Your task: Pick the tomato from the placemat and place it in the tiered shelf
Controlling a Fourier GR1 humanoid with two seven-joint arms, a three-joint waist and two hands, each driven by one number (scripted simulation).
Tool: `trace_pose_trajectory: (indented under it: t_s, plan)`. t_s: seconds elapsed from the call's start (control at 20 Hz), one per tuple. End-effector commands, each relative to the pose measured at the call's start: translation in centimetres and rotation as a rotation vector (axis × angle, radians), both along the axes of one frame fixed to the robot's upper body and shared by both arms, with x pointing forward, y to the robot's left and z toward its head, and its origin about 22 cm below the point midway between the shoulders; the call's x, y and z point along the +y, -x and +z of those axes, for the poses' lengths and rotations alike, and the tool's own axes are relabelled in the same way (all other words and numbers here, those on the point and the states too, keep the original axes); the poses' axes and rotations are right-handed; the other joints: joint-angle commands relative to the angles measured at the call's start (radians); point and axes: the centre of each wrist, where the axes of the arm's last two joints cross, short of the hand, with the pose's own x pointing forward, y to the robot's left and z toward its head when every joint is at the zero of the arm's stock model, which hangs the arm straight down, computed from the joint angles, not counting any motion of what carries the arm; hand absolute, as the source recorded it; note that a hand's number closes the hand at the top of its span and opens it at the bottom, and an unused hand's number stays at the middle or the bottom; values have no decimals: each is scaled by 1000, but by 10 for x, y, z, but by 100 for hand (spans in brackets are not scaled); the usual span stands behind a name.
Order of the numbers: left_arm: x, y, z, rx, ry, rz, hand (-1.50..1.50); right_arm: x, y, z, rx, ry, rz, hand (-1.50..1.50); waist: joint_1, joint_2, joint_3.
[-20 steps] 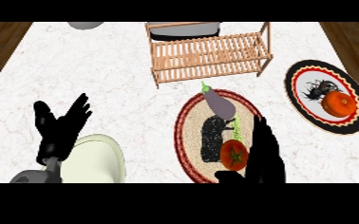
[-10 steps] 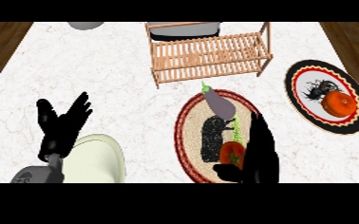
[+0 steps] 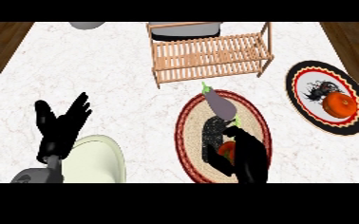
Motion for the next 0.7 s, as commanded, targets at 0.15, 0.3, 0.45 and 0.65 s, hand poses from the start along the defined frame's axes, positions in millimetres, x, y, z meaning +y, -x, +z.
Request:
trace_pose_trajectory:
  t_s: [0.15, 0.3, 0.45, 0.65]
  plan:
    - [2, 22, -4, 27, 20, 4, 0, 12, -3, -2, -47, -42, 79, 150, -2, 4, -4]
    - [-18, -9, -1, 22, 21, -1, 0, 23, 15, 17, -158, -62, 123, 150, -12, 4, -4]
    - [-8, 0, -11, 21, 23, 15, 0, 50, 37, 12, -249, -54, 125, 150, -9, 4, -4]
    - [-13, 6, -5, 30, 3, -33, 0, 78, 13, 48, -102, -81, 464, 150, 23, 7, -4]
